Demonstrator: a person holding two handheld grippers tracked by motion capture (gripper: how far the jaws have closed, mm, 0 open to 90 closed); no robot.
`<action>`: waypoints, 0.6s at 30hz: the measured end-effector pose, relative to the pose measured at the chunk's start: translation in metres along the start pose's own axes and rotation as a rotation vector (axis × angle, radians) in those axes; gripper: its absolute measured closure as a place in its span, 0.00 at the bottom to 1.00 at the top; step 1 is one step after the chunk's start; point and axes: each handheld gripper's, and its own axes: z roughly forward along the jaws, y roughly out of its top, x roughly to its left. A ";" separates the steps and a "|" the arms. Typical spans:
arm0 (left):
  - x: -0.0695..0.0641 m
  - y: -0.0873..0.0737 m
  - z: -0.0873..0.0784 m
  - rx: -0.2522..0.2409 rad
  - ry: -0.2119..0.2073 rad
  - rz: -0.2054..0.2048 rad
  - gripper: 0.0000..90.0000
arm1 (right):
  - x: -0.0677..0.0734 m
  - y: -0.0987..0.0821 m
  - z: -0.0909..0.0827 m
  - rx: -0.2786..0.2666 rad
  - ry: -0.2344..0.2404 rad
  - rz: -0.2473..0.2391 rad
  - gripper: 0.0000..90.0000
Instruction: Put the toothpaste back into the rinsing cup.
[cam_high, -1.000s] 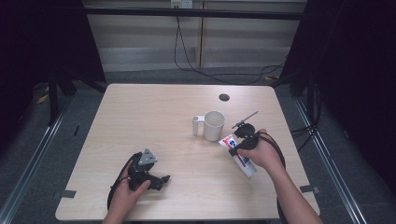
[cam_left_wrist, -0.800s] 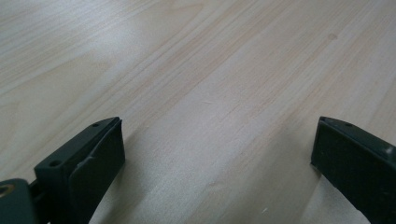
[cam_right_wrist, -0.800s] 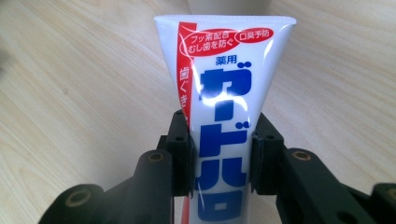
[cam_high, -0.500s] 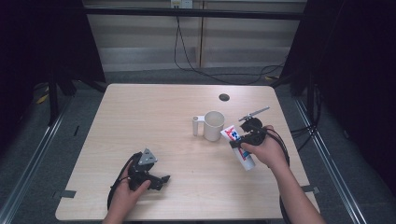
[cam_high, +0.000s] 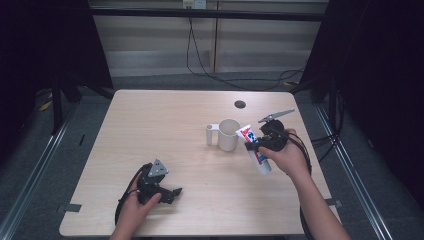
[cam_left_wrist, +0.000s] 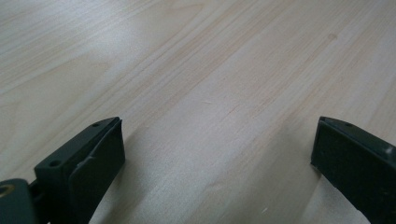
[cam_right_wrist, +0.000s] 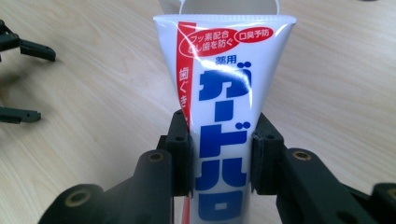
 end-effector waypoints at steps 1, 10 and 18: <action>0.000 0.000 0.000 0.000 0.000 0.000 0.03 | 0.000 0.000 0.000 0.000 0.000 0.000 0.74; 0.000 0.000 0.000 0.000 0.000 0.000 0.03 | 0.001 0.008 -0.008 -0.096 -0.005 -0.002 0.74; 0.000 0.000 0.000 0.000 0.000 0.000 0.03 | 0.000 0.012 -0.011 -0.135 -0.008 -0.002 0.74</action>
